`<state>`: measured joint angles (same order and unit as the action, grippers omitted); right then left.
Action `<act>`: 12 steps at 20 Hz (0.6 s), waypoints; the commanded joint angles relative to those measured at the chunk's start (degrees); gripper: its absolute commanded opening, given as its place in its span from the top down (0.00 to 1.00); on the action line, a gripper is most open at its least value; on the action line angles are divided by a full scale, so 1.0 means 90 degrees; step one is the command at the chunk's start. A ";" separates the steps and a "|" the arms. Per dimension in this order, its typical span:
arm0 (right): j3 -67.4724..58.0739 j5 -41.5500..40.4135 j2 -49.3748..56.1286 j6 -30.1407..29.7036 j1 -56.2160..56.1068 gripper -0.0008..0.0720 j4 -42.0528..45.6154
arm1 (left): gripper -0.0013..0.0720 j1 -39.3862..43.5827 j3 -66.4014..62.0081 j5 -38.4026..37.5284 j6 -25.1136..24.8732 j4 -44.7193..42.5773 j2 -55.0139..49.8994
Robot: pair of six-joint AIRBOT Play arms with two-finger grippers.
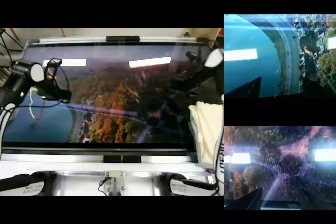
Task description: Fold the shirts.
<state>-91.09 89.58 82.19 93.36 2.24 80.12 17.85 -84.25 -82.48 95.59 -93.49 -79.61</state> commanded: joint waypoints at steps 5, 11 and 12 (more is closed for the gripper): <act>-0.0010 0.0138 0.0129 0.0053 -0.0612 0.21 -0.0019 | 0.18 0.0124 0.0340 0.0257 0.0134 0.0107 0.0202; -0.0010 0.0138 0.0129 0.0053 -0.0612 0.21 -0.0022 | 0.18 0.0121 0.0427 -0.0017 0.0058 0.0102 0.0206; -0.0010 0.0138 0.0129 0.0053 -0.0612 0.21 -0.0019 | 0.18 0.0121 0.0447 0.0005 0.0058 0.0102 0.0206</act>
<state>-91.11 90.76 83.31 93.82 -3.09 80.09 18.90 -80.68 -82.26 96.64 -92.75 -77.80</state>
